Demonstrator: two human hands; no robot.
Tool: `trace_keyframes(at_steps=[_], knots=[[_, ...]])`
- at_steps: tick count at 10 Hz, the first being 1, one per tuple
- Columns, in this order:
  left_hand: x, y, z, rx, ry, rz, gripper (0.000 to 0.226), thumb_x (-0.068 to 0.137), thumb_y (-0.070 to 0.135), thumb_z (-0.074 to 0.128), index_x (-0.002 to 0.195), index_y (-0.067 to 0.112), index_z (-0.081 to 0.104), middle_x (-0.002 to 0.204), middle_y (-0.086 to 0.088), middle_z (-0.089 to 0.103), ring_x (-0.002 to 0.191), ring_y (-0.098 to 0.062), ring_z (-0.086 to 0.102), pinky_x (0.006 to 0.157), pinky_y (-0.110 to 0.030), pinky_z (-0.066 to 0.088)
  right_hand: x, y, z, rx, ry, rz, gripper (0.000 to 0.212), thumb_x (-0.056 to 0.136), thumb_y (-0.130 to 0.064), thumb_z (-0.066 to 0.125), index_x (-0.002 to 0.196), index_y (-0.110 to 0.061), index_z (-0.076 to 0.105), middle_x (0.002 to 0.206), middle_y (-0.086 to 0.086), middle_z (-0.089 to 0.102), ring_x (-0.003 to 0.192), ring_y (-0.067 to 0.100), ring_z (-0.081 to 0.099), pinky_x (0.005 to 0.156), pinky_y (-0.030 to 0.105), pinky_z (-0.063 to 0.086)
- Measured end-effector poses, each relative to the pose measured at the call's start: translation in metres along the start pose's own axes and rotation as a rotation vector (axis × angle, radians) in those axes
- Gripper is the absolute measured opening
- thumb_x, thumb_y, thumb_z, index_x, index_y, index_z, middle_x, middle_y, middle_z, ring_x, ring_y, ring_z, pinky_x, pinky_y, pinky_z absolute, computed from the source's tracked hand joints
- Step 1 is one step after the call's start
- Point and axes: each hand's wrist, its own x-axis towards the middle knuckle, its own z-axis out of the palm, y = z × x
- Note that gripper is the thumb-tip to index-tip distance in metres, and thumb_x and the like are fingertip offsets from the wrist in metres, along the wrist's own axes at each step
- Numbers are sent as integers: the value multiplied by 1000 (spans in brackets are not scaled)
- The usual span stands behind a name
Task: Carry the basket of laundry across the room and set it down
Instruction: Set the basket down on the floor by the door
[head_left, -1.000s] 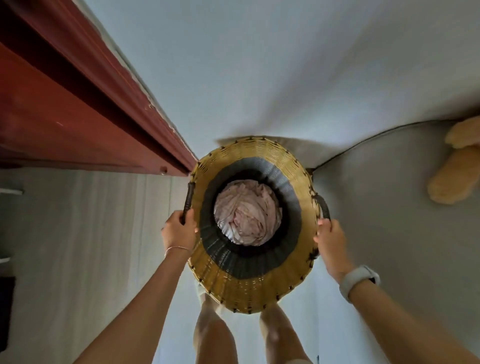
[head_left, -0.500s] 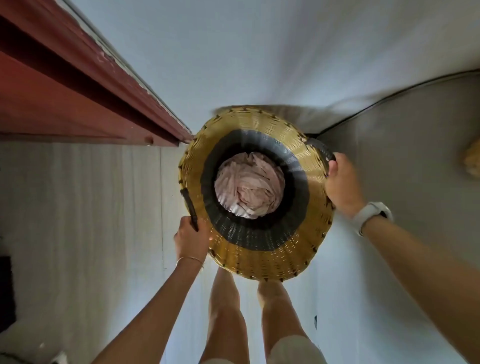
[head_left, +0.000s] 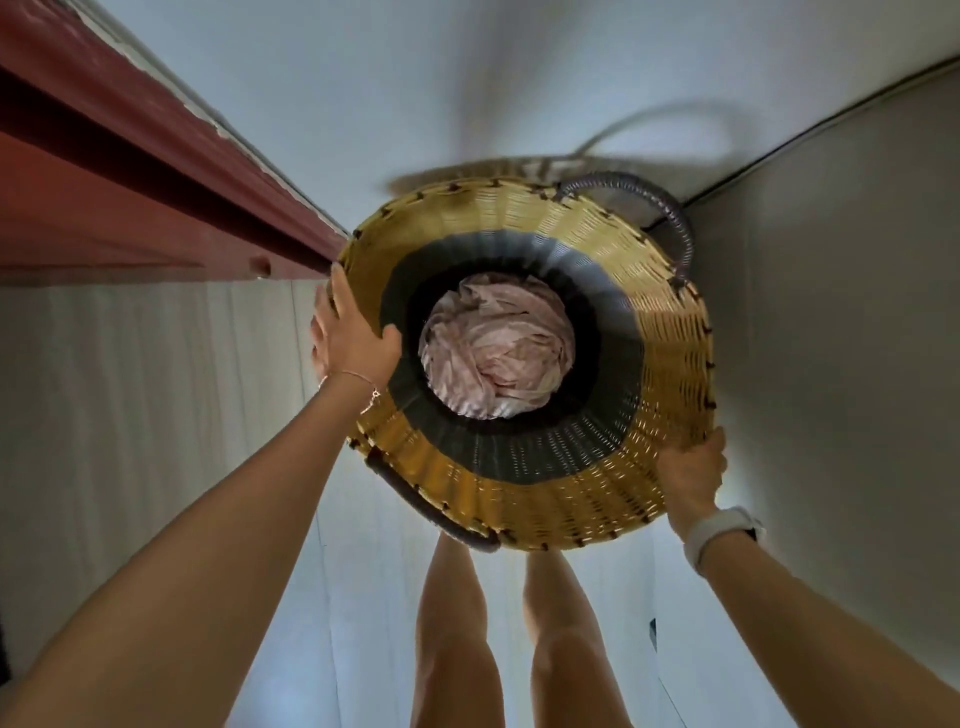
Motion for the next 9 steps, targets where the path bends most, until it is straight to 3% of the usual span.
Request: trace_keyframes(at_steps=[1,2,3,4,6,7,8,9], knots=[[14,-1,9,35,41,-44,72,89,17,49,147,23,6,147,-20,26,128,-40,35,103,-50,35,12,10,14,44,54,-28,45,92,-18,39,135,-10,32,138,16,44,122,43,46,104,50,39],[6,-10,10,50,72,-27,52,91,11,45,140,21,27,132,-23,40,111,-42,49,85,-46,46,16,1,9,6,81,-160,38,92,-11,35,129,-7,41,132,17,47,117,39,49,98,42,41],[-12,-38,6,23,63,-100,41,91,20,48,130,9,40,128,-23,49,103,-42,55,76,-42,47,17,-24,-6,-96,67,-317,35,93,-9,35,127,-6,45,129,19,50,115,39,50,95,42,40],[-42,-58,6,-62,106,-156,41,93,18,43,131,3,40,130,-24,50,108,-43,54,90,-52,48,20,-63,-16,-137,65,-506,35,92,-7,35,124,-3,48,128,21,47,112,38,50,93,40,40],[-63,-74,21,-118,162,-218,43,91,10,45,134,3,40,131,-24,51,111,-46,55,96,-55,47,42,-91,-11,-228,43,-650,35,94,-11,32,123,-3,50,127,21,48,110,35,50,83,24,29],[-61,-67,30,-130,127,-331,45,92,9,41,136,4,35,134,-23,46,116,-46,50,98,-52,43,53,-88,-4,-265,-47,-559,35,94,-9,32,125,1,46,132,24,43,117,40,47,95,33,36],[-62,-62,34,-123,74,-382,49,92,18,43,138,8,28,138,-21,37,116,-46,48,97,-53,43,50,-84,-6,-288,-157,-488,50,94,-13,33,143,-7,22,149,20,26,135,38,32,111,44,28],[-60,-61,28,-136,-3,-402,61,88,30,51,139,9,23,141,-19,34,121,-46,44,99,-54,43,27,-97,-23,-138,-164,-504,58,94,-18,39,146,-15,14,157,9,16,144,26,18,114,36,19]])
